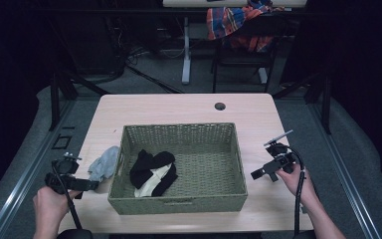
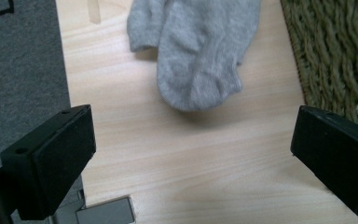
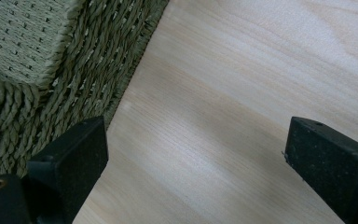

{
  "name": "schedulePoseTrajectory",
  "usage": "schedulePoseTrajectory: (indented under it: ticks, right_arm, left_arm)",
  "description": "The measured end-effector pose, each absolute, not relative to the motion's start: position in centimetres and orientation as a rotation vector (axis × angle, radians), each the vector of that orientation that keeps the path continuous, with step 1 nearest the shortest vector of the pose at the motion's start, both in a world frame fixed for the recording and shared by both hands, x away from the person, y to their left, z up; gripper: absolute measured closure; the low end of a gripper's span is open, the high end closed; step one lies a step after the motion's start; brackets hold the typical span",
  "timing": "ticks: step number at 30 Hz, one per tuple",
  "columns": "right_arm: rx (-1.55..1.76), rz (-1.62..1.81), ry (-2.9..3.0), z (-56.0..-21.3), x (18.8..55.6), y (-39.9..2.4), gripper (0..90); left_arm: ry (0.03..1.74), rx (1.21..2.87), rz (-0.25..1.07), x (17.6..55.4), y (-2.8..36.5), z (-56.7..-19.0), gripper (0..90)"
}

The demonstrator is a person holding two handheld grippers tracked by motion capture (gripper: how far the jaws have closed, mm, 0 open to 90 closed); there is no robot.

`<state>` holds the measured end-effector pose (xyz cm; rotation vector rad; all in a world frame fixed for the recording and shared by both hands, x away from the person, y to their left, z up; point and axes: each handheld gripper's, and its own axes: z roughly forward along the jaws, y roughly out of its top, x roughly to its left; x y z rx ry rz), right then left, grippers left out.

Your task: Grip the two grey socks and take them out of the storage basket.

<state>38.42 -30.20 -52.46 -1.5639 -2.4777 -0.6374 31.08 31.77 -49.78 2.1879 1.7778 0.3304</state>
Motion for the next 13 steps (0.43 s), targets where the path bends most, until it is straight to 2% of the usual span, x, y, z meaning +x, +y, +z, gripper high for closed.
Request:
schedulePoseTrajectory:
  ticks: [13]
  right_arm:
    - [-1.564,-0.638,-2.471,-52.75,38.5,-30.02,5.9]
  left_arm:
    - [1.773,2.217,0.302,31.73,32.13,-50.47,0.0]
